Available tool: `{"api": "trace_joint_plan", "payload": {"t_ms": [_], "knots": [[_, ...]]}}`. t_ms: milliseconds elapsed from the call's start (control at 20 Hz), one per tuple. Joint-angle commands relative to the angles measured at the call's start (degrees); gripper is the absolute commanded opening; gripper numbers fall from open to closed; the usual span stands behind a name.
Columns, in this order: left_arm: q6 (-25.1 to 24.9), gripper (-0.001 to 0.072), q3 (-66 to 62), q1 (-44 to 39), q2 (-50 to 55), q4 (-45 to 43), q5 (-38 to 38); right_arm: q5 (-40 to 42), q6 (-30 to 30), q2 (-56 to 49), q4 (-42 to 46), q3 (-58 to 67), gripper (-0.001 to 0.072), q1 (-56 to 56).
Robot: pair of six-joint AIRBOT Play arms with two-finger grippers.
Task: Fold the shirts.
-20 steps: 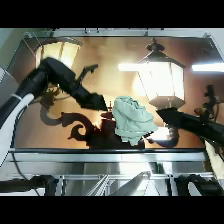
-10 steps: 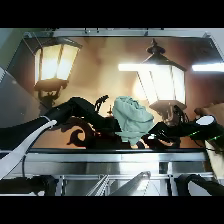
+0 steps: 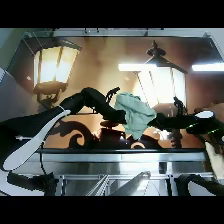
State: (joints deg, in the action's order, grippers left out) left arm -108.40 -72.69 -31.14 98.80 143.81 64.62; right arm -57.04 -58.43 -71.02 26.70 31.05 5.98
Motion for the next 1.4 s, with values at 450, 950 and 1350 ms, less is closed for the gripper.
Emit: {"api": "trace_joint_plan", "payload": {"t_ms": [450, 950, 1350], "knots": [[3.1, 0.031, -41.8, 15.2, -26.4, -0.2, 16.9, -2.8, -7.6, 24.8, -14.9, 49.5, 0.0021, 1.2], [2.5, 0.0371, -11.2, 18.4, -34.4, -0.3, 15.2, -9.4, -16.7, 17.2, 15.5, 26.0, 0.0023, -11.2], [0.3, 0.0713, 12.1, 10.0, -22.6, -0.1, 7.4, -15.1, -11.6, 7.5, 32.7, 20.3, 0.0367, -1.0]]}}
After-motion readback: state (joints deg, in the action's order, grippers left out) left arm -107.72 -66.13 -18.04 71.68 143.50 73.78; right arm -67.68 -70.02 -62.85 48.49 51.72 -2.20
